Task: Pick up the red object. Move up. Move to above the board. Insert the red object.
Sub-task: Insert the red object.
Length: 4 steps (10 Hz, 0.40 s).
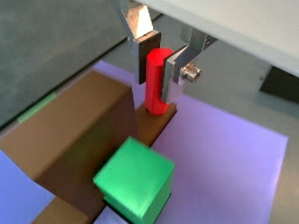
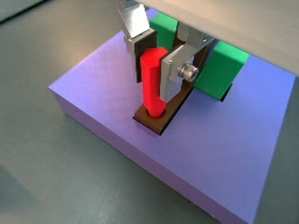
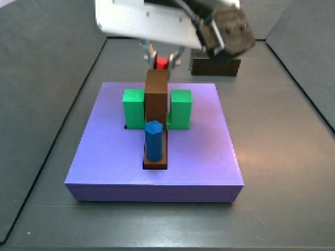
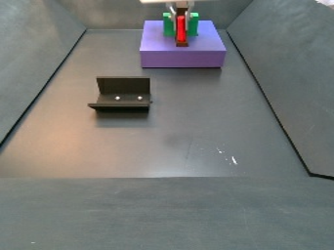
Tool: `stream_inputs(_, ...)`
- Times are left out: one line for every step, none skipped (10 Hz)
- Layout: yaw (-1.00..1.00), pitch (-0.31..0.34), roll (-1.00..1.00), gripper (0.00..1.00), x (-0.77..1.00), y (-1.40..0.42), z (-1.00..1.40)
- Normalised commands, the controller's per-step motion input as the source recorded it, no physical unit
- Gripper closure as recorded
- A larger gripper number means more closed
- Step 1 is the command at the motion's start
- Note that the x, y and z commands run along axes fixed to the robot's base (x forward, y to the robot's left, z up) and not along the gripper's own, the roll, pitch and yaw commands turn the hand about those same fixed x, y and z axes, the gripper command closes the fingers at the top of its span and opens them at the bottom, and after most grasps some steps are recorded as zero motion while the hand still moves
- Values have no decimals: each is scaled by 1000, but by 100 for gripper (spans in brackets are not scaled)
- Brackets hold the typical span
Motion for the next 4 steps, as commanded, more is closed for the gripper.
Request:
stream_inputs(-57,0,53,100,-51,-40,-429)
stream_inputs(-91,0,90,100,-17,0,-417)
stream_inputs(-100,39,33,100,0,0,-234)
stream_inputs(0,0,0,100,0,0,0)
